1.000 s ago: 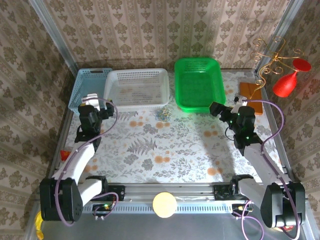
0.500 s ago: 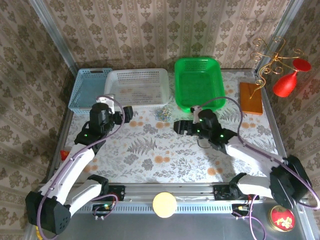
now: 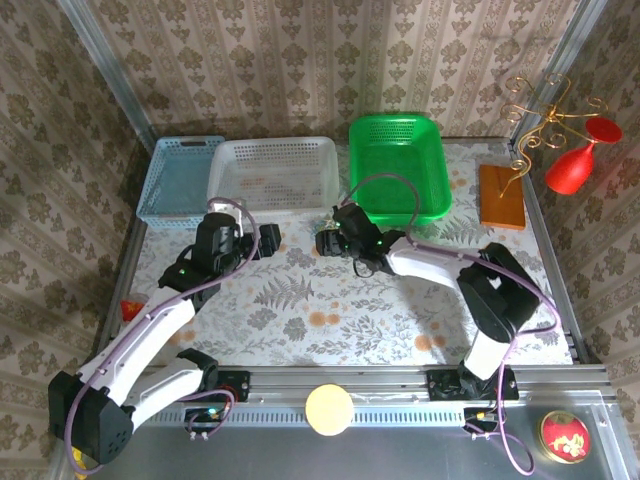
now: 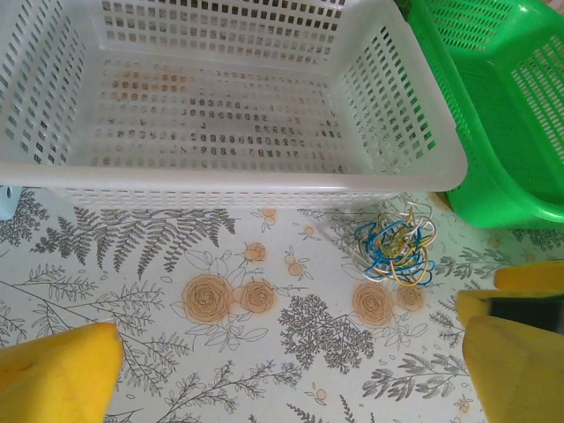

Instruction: Untangle the cables

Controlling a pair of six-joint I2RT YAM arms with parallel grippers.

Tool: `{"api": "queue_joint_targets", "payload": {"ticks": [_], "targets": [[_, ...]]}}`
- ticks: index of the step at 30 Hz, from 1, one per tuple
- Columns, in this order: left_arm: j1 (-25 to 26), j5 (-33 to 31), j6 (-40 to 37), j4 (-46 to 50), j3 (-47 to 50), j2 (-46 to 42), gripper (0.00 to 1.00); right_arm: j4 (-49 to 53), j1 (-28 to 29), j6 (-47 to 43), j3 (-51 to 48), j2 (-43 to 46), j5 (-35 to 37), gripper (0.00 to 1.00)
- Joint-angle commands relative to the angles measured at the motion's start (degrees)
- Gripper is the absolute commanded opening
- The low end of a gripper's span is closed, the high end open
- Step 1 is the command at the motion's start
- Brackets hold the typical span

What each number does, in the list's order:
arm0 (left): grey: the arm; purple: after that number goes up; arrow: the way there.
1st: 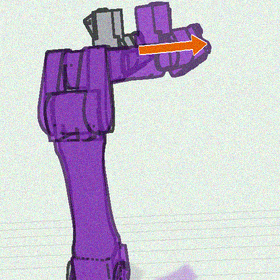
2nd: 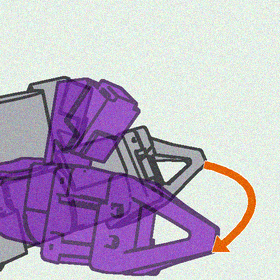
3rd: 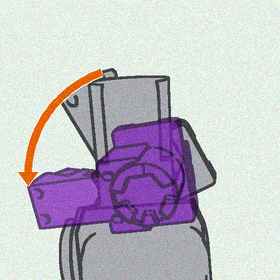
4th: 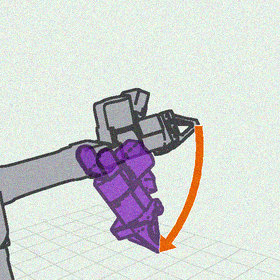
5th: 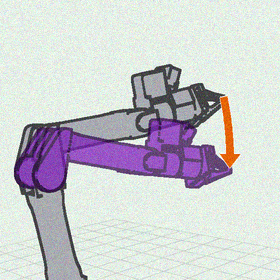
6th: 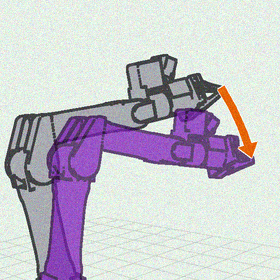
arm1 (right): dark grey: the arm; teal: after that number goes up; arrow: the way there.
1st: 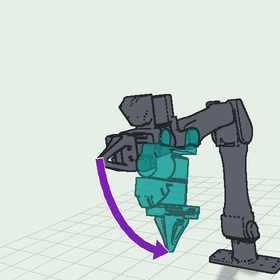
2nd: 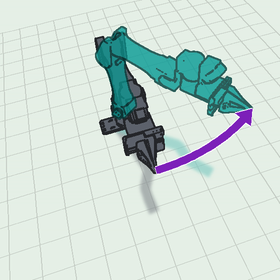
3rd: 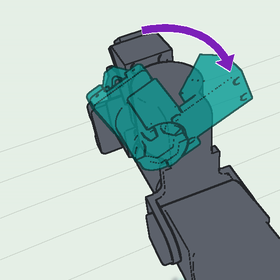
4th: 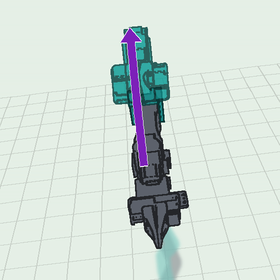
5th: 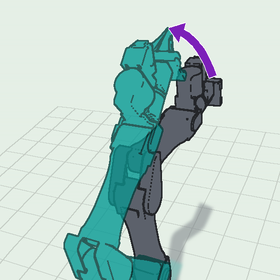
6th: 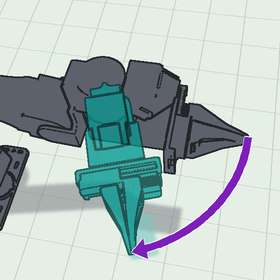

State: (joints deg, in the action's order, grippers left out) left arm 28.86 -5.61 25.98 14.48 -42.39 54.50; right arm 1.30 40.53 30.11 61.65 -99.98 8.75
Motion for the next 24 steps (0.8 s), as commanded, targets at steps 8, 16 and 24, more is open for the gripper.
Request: {"api": "queue_joint_targets", "payload": {"ticks": [8, 16, 24], "targets": [[0.41, 0.02, 1.45, -2.91, 0.17, -1.11, 1.0, 1.38, 0.19, -4.13, 10.22, -12.06, 11.66, 0.7], [0.41, 0.75, 1.71, -3.83, 0.12, -0.15, 1.0, 0.42, 0.16, -7.26, 12.64, -16.36, 8.87, 0.47], [0.5, 1.28, 2.59, -4.2, -0.01, 0.29, 1.0, -2.14, 0.32, -5.95, 2.94, -8.57, 3.51, 0.1]]}}
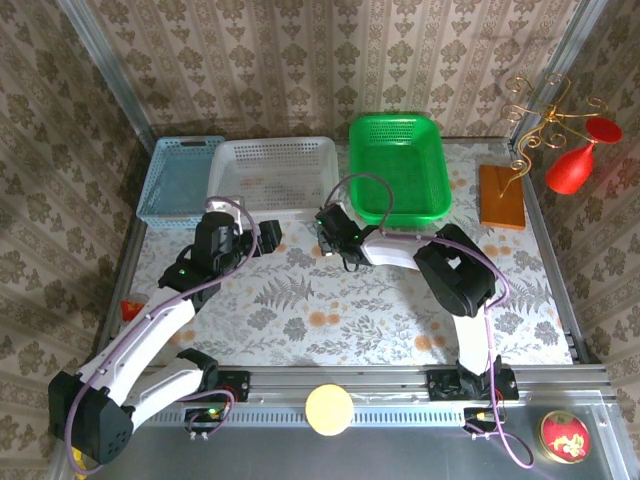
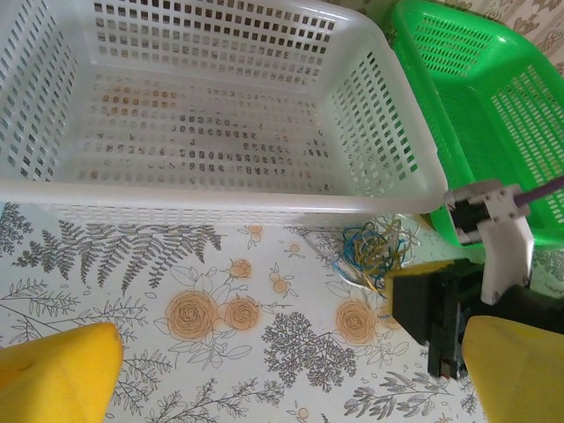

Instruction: Untangle the cables

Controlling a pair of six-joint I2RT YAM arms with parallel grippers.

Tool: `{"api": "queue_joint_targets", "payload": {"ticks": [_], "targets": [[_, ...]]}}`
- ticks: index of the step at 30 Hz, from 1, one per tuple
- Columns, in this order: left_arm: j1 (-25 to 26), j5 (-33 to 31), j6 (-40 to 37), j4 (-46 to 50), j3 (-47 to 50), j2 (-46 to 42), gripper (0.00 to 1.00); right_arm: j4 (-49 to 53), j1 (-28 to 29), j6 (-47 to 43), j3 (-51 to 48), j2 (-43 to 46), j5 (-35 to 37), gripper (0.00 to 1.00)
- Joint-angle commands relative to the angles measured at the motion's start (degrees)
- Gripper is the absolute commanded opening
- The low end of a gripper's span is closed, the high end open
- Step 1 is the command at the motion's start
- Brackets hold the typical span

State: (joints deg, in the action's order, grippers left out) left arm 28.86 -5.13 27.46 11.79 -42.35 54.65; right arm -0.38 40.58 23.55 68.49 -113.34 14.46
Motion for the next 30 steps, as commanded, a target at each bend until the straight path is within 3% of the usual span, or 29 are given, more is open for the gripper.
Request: {"api": "queue_joint_targets", "payload": {"ticks": [1, 8, 12, 16, 21, 24, 27, 30], "targets": [[0.58, 0.81, 1.1, -1.48, -0.1, 0.19, 1.0, -0.95, 0.31, 1.35, -6.04, 6.74, -2.73, 0.1], [0.89, 1.74, 1.67, -0.94, 0.47, 0.08, 1.0, -2.02, 2.4, 6.23, -20.62, 21.33, -5.64, 0.14], [1.92, 3.01, 2.59, -0.96, 1.15, 0.2, 1.0, 1.26, 2.91, 9.32, -25.46, 30.72, -8.02, 0.48], [3.85, 3.72, 2.6, -1.54, 1.76, 1.54, 1.0, 8.03, 2.45, 10.91, -25.45, 39.24, -7.08, 0.64], [7.42, 3.73, 0.53, -0.77, 0.37, 6.3, 1.0, 14.17, -1.85, 14.25, -22.43, 41.55, -10.15, 0.69], [9.92, 3.18, 0.2, -0.5, -0.99, 10.36, 1.0, 15.69, -5.33, 17.23, -21.01, 40.1, -12.06, 0.79], [12.41, 3.19, -0.34, -1.05, -2.9, 15.35, 1.0, 15.76, -8.82, 18.34, -20.6, 38.15, -15.73, 0.79], [14.87, 2.54, -1.57, -1.51, -5.88, 20.74, 1.0, 9.28, -10.72, 18.49, -24.76, 38.51, -18.21, 0.74]]}}
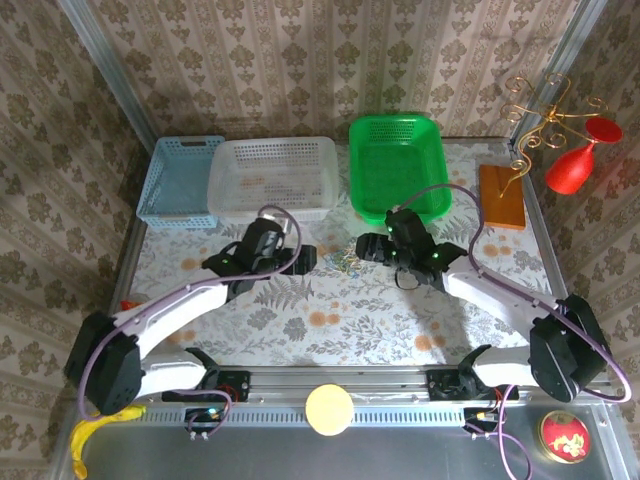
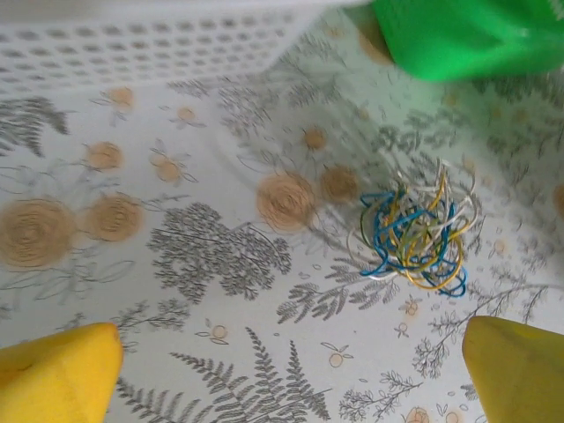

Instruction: Untangle the cables

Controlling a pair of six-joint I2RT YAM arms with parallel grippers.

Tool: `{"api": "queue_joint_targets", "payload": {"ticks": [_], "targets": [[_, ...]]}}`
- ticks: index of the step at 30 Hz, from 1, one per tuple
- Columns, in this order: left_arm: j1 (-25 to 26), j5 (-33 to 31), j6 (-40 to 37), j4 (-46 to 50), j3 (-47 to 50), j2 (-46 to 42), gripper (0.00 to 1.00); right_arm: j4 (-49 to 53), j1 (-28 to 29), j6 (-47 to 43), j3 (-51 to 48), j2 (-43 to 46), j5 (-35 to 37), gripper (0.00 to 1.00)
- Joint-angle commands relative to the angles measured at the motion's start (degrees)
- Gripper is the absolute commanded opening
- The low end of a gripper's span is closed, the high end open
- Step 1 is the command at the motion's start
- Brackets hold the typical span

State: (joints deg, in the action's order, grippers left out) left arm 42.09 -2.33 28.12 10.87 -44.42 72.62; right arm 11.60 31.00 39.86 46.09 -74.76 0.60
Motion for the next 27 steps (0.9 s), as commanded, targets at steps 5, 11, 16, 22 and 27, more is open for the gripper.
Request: {"api": "queue_joint_targets", "payload": {"ticks": [5, 11, 16, 22, 27], "targets": [[4.12, -0.76, -3.95, -1.74, -9.54, 10.86, 1.0, -12.77, -4.9, 6.46, -7.06, -1.84, -8.72, 0.64], [4.25, -0.43, -6.28, -1.52, -15.88, 19.44, 1.0, -18.47, -4.98, 9.81, -7.06, -8.35, -8.65, 0.53], [4.24, -1.77, -8.3, -1.03, -18.35, 23.63, 1.0, -23.93, -4.94, 12.8, -6.76, -12.71, -9.4, 0.47], [4.15, -2.61, -9.38, -1.38, -18.6, 26.61, 1.0, -25.55, -4.94, 13.21, -5.16, -16.14, -9.04, 0.42], [4.04, -2.92, -9.58, -2.21, -17.71, 27.81, 1.0, -26.36, -4.93, 13.25, -4.19, -17.9, -9.03, 0.38]]}}
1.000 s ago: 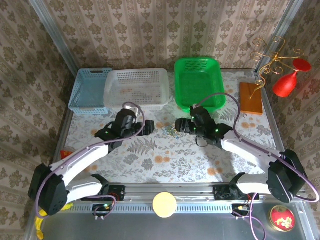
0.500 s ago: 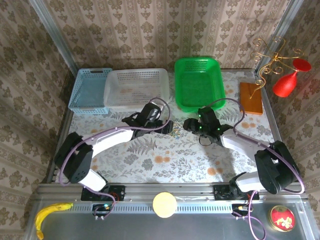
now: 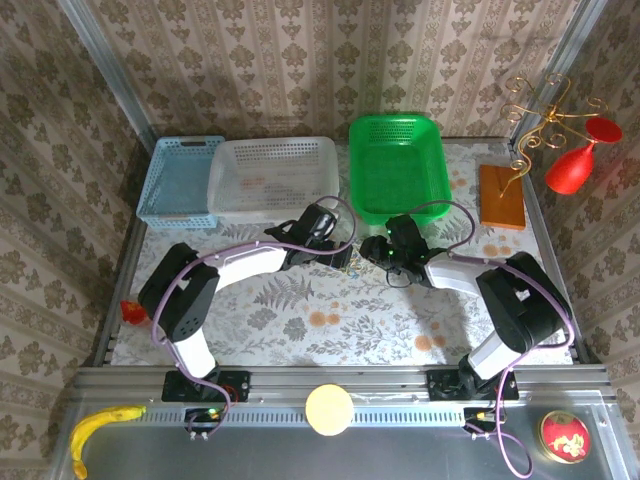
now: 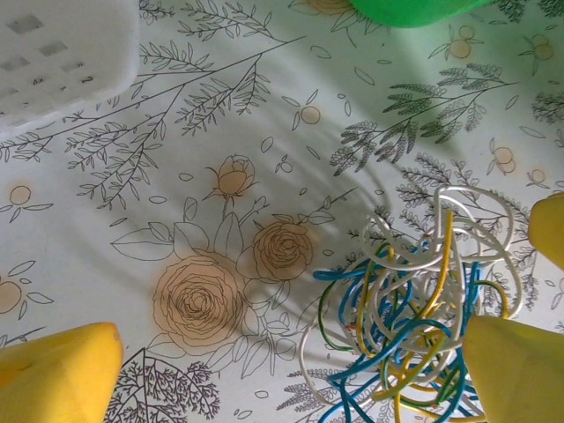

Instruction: Untangle the cables

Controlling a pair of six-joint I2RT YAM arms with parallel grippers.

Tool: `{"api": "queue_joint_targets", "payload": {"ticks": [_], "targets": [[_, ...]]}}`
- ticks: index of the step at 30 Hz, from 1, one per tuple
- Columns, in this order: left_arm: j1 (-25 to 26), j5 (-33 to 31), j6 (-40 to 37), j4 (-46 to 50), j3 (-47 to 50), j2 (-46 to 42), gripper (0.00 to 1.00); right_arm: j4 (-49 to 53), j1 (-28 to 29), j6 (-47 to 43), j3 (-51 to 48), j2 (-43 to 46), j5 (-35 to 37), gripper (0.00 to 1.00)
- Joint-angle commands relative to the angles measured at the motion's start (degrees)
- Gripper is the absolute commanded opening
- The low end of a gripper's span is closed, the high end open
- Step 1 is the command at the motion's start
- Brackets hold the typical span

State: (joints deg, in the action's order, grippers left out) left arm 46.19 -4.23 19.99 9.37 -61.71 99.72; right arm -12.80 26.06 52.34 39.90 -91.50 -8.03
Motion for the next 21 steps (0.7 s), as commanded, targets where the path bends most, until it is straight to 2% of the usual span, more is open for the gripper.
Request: {"api": "queue_joint_targets", "payload": {"ticks": [1, 10, 12, 17, 21], "targets": [[-0.19, -1.05, -1.52, -0.83, -0.19, 0.76, 1.0, -1.98, -0.03, 0.74, 2.19, -1.45, -0.32, 0.38], [-0.81, -0.7, -1.21, -2.68, 2.05, 1.01, 1.0, -2.99, -0.05, 0.53, 4.54, -5.21, -2.15, 0.33], [-0.91, -0.76, -1.25, -2.89, 2.38, 1.11, 1.0, -3.1, -0.02, 0.4, 4.78, -5.67, -2.4, 0.28], [-1.02, -0.96, -1.18, -3.45, 3.74, 1.15, 1.0, -3.46, -0.02, -0.21, 4.1, -4.61, -3.58, 0.0], [-1.18, -1.48, -0.82, -4.73, 6.7, -0.32, 1.0, -3.47, 0.25, -1.14, 3.04, -1.66, -7.75, 0.0]]}}
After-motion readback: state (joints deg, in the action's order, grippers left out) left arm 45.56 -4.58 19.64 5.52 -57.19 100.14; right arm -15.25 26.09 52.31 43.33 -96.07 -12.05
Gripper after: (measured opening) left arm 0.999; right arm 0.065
